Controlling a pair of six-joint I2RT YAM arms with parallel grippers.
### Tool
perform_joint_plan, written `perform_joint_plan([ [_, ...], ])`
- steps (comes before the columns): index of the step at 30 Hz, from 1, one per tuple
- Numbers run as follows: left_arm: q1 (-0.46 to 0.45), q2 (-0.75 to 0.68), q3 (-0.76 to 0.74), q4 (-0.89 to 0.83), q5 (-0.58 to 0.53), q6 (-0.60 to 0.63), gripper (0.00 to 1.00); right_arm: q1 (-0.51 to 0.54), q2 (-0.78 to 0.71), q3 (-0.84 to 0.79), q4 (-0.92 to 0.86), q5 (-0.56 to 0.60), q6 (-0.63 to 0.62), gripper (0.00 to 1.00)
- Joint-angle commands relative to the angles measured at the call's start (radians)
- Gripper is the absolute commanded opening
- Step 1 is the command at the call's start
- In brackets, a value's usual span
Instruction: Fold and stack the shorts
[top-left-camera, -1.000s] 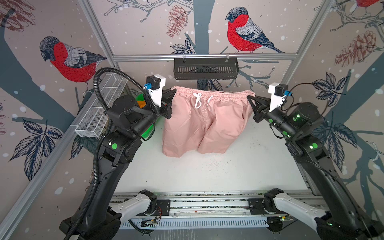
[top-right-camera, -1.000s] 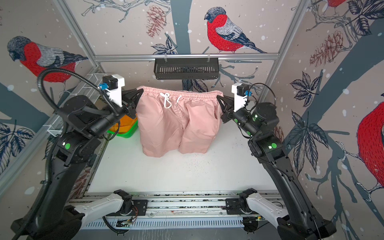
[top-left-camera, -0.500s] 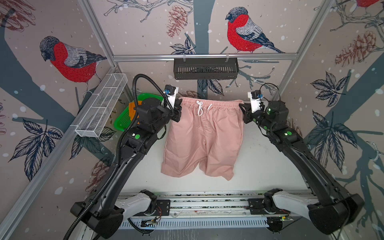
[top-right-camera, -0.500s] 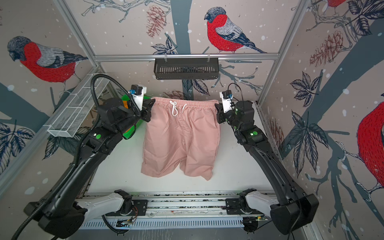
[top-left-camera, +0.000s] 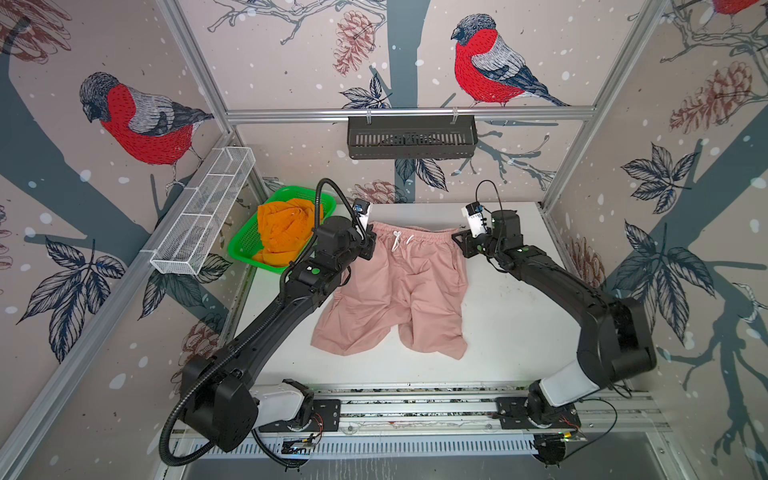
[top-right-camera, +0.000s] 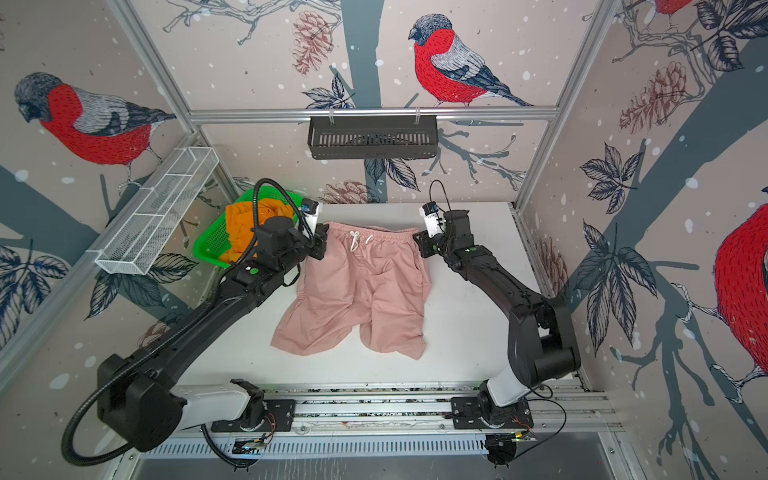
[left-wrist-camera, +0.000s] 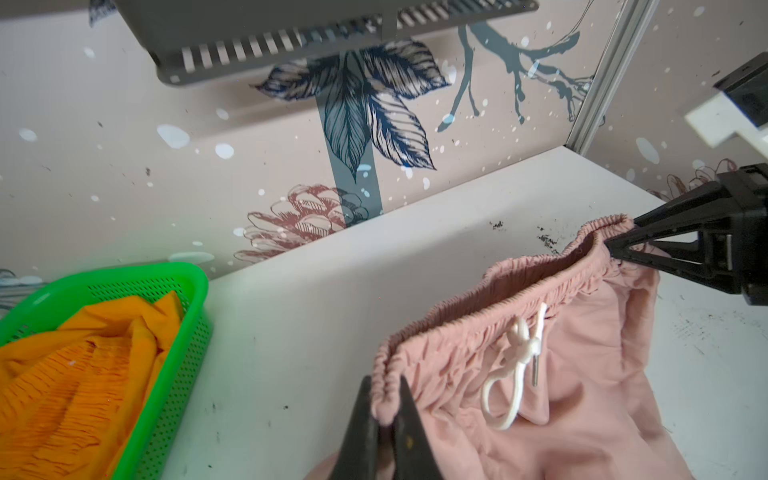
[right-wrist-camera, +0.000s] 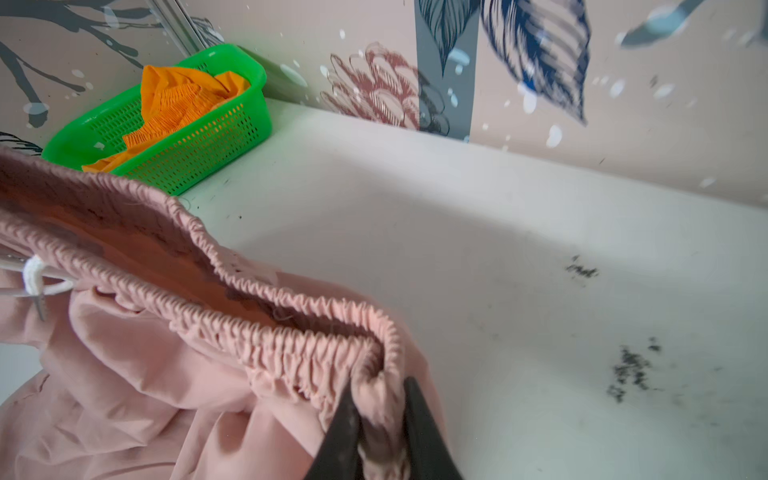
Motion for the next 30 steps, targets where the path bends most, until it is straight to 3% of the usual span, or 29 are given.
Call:
perform_joint_plan([
  [1, 0.003, 0.031, -0.046, 0.141, 0.012, -0.025, 0.0, -0.009, 0.081, 0.006, 0.077, -0.055, 0.027, 0.27],
  [6, 0.003, 0.072, -0.11, 0.185, 0.016, -0.055, 0.0, -0.02, 0.184, 0.031, 0.123, -0.087, 0.031, 0.57],
  [10, 0.003, 0.098, -0.116, 0.19, 0.027, -0.06, 0.0, -0.03, 0.191, 0.027, 0.159, -0.09, 0.033, 0.68],
  [20, 0.003, 0.117, -0.107, 0.196, 0.033, -0.049, 0.0, -0.003, 0.34, 0.137, 0.112, -0.051, -0.014, 0.71],
  [27, 0.003, 0.113, -0.115, 0.197, 0.039, -0.04, 0.0, 0.005, 0.494, 0.312, 0.078, -0.121, -0.021, 0.7],
  [30, 0.003, 0.112, -0.114, 0.194, 0.027, -0.038, 0.0, 0.016, 0.542, 0.373, 0.053, -0.179, -0.013, 0.64],
])
